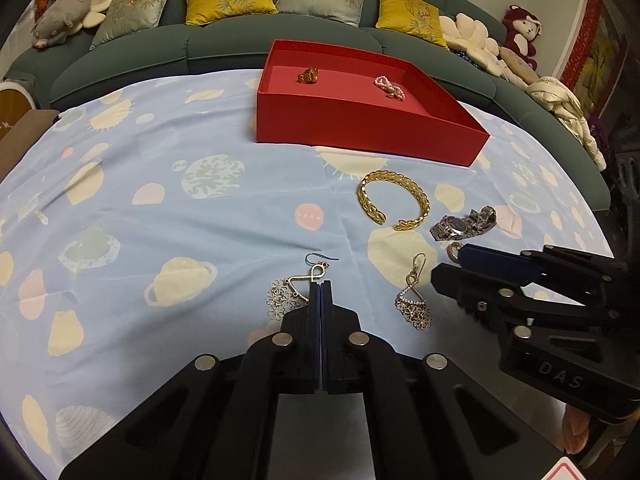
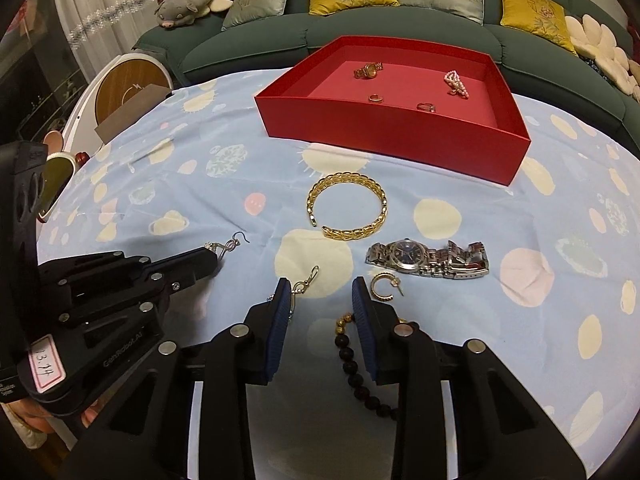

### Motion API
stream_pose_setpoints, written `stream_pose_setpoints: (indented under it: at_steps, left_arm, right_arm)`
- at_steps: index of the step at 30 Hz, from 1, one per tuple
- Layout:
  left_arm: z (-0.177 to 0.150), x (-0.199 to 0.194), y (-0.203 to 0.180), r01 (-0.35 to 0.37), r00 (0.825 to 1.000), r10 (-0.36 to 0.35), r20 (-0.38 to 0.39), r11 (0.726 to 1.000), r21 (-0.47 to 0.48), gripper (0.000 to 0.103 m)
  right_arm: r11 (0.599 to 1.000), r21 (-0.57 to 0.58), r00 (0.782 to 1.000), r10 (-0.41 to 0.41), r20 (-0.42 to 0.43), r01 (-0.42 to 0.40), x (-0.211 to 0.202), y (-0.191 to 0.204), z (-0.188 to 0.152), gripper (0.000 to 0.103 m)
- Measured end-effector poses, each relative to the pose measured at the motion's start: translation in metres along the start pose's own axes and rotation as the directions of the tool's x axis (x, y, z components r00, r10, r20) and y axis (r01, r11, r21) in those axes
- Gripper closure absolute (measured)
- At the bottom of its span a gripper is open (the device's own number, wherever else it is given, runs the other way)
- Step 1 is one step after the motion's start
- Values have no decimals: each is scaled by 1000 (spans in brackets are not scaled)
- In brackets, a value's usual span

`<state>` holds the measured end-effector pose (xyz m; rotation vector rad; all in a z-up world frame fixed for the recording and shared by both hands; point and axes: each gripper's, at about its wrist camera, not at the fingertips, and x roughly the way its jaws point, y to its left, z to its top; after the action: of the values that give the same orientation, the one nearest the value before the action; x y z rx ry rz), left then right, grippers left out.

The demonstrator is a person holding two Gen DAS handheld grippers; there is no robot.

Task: Organize jewelry
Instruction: 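Grasp the silver hook earring with the left gripper while the right gripper approaches the black-bead bracelet, then grasp the silver triangle drop earring with the right gripper while the left gripper holds the hook earring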

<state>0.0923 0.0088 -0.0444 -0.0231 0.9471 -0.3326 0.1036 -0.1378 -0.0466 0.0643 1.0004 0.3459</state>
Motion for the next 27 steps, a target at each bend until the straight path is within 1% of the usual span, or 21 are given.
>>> stream_pose_setpoints:
  at_steps: [3,7,9,10,11,13,14,15,18,22,26,27]
  left_arm:
    - [0,-5,4,7,1000,-7,4,1000,-17,103]
    - [-1,-4,10,-7,1000,6,-9,999,-44,102]
    - [-1,-3,12,-11,1000,11,-9,999,-44,100]
    - [-1,-2,12,-11,1000,10,-8,999,-45,98]
    - [0,-1,13,-3,1000,2,-8,999,-47,97]
    - [3,1,12,5,1000,-6,-8,999,-46,85]
    - [4,1,11,9,1000,-9,-2,999,-40,83]
    - [5,2,9,7,1000,-7,4,999,-32,78]
    - [7,5,3,2,1000,-2,7,1000,-3,72]
    - [9,15,2,3,1000,-3,-5,1000,8,72]
    - [9,17,-2,-9,1000,8,12,999,42,72]
    - [9,17,-3,-7,1000,6,14,999,48,75]
  right_arm:
    - [1000,1,1000,7,-14,-7,10,2,1,77]
    - [1000,-1,1000,1,-21,-1,20,6,2,77]
    - [1000,-7,1000,5,-18,-5,21,8,3,83]
    - [1000,-7,1000,10,-17,-10,21,8,4,92]
    - [1000,-8,1000,15,-16,-15,21,10,5,97]
    - [1000,-22,1000,10,-9,-10,21,13,4,99]
    - [1000,-27,1000,6,-7,-6,21,14,4,100]
    - [1000,-27,1000,7,-6,-7,21,14,4,102]
    - [1000,-7,1000,18,-10,-18,19,10,4,103]
    - [1000,-1,1000,21,-2,-21,14,8,5,103]
    - [1000,-3,1000,28,1,-28,10,8,5,103]
    - [1000,-4,1000,30,2,-30,9,9,5,103]
